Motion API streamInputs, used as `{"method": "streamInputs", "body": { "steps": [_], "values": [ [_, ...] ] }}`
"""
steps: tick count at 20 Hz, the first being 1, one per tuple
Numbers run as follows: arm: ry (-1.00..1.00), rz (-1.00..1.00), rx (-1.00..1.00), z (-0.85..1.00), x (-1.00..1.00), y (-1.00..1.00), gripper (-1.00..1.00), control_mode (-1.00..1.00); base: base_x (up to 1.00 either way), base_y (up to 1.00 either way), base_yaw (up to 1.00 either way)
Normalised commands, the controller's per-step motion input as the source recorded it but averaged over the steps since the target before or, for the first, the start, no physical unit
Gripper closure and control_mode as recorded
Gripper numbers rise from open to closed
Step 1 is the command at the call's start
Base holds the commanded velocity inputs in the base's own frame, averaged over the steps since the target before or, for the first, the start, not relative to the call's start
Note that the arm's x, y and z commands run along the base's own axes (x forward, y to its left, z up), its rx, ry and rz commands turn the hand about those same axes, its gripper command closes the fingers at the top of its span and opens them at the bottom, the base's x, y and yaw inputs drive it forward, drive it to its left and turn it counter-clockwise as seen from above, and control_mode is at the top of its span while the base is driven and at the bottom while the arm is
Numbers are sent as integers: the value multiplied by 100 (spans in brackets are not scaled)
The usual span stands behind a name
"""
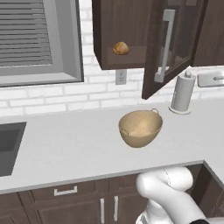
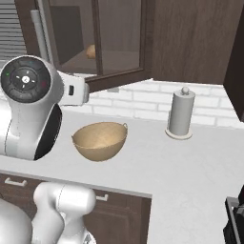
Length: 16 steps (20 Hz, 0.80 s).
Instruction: Open the cabinet, pick up the bread from the cabinet and place it in the basket. Then move the basket to the dining counter.
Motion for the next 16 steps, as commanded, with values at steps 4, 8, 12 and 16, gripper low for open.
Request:
{"method": "streamInputs", "body": {
  "steps": [4, 8, 12, 16],
  "values": [
    [2, -17, -35, 6, -6, 100, -100, -100, 0, 0, 0],
    [8, -32, -36, 0, 45, 100, -100, -100, 0, 0, 0],
    [11, -29, -51, -1, 59, 82, -100, -100, 0, 0, 0],
    [19, -22, -67, 0, 74, 71, -100, -100, 0, 0, 0]
  ]
}}
